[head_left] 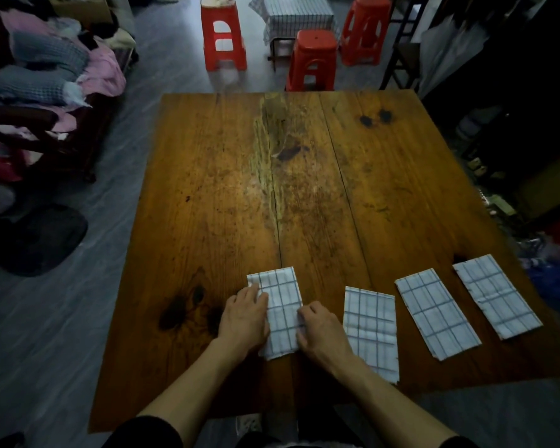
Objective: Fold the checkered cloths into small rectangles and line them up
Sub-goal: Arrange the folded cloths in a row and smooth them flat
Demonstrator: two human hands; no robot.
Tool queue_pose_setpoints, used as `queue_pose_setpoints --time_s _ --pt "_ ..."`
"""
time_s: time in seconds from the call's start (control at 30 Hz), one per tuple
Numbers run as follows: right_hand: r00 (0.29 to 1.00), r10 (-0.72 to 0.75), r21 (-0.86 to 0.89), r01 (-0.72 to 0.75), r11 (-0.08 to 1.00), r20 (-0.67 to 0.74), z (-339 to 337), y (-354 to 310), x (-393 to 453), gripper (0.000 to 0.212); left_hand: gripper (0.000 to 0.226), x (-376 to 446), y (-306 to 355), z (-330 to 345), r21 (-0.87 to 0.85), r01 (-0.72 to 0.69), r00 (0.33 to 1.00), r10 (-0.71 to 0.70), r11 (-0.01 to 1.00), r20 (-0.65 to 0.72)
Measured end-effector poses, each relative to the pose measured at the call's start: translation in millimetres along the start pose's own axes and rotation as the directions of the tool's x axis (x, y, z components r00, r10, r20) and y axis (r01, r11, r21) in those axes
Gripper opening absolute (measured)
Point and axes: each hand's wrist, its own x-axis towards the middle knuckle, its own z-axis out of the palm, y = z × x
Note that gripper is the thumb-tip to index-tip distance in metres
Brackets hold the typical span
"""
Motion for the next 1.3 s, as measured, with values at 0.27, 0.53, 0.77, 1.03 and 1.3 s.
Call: queue_pose_setpoints --time_s 0.27,0.53,0.77,1.03,1.3 --pt "0.999 0.044 0.128 -0.045 0.991 0.009 -2.6 -8.7 0.3 0.035 0.062 1.7 -13.4 -6.1 0.031 -0.065 0.998 0.066 0.997 -0.021" --pt "0.981 0.193 0.198 -0.187 0.962 -0.011 0.2 -12.3 6.4 0.034 0.057 -10.3 -8.8 -9.5 -0.043 -0.083 0.99 0.078 0.996 -0.115" --pt "0.965 0.259 0.411 -0.22 0.885 -0.04 6.3 -22.8 14.3 0.04 0.054 -19.4 -19.0 -16.0 -0.051 -0.068 0.987 0.06 0.996 -0.152" --pt "0.994 0.096 -0.017 -0.097 0.995 -0.042 2.5 -25.8 3.4 0.031 0.054 -27.0 -12.5 -3.8 -0.055 -0.073 0.991 0.067 0.996 -0.113" --pt "0.998 0.068 0.067 -0.069 0.995 0.013 10.5 -27.7 -12.3 0.023 0.064 -39.1 -14.1 11.5 0.053 -0.175 0.982 0.178 0.983 -0.066"
